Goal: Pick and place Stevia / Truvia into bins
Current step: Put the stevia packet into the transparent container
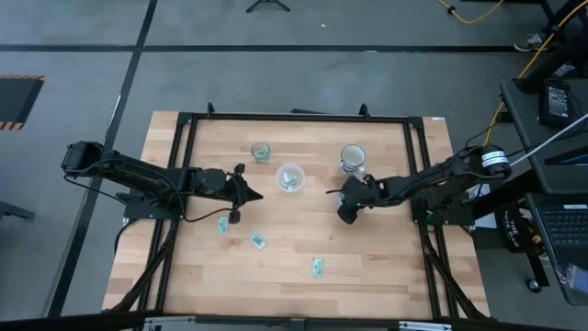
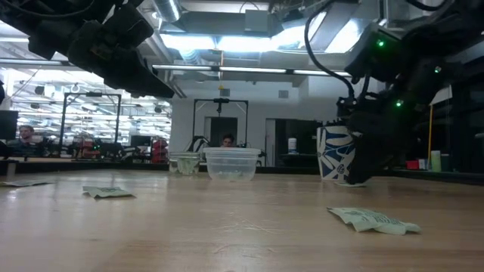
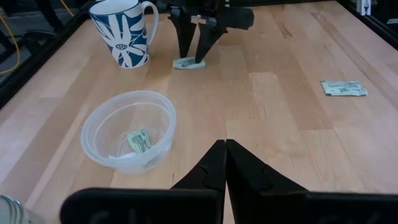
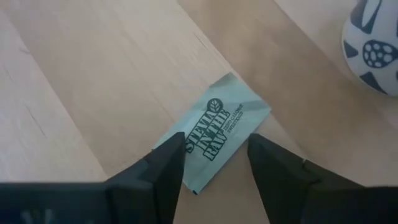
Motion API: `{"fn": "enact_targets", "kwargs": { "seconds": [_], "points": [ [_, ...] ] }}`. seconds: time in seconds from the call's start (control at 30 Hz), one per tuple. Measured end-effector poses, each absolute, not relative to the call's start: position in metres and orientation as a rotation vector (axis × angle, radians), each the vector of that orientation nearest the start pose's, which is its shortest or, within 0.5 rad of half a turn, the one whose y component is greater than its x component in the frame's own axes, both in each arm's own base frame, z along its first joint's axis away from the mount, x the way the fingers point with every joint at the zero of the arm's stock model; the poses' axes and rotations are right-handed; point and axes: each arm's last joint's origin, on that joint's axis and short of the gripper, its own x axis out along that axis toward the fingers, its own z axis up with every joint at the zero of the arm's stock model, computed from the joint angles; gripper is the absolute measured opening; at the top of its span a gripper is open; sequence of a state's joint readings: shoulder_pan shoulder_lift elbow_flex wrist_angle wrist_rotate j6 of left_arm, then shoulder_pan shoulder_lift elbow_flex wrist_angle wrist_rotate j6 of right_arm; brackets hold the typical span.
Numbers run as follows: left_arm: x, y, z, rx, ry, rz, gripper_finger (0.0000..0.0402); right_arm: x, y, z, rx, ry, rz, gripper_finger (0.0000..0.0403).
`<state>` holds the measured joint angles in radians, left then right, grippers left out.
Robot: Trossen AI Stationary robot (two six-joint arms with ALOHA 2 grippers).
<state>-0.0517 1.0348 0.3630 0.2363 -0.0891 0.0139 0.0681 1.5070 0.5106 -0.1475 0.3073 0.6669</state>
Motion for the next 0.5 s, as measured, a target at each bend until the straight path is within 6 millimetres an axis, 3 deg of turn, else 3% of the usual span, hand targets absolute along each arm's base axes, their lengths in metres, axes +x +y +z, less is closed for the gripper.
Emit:
{"fn": "enact_targets", "kwargs": {
  "seconds": [0.43, 0.5],
  "points": [
    [0.2017, -0.0078, 0.1842, 0.044, 0.435, 0.034, 0.0005, 0.2306, 0.0073, 0.1098, 0.328, 1.017, -0.515, 0.0018],
    [0.2017, -0.0079, 0.1842, 0.044, 0.435, 0.034, 0.0004, 0.2305, 0.0075, 0.1098, 0.326, 1.019, -0.51, 0.0008]
  ]
}}
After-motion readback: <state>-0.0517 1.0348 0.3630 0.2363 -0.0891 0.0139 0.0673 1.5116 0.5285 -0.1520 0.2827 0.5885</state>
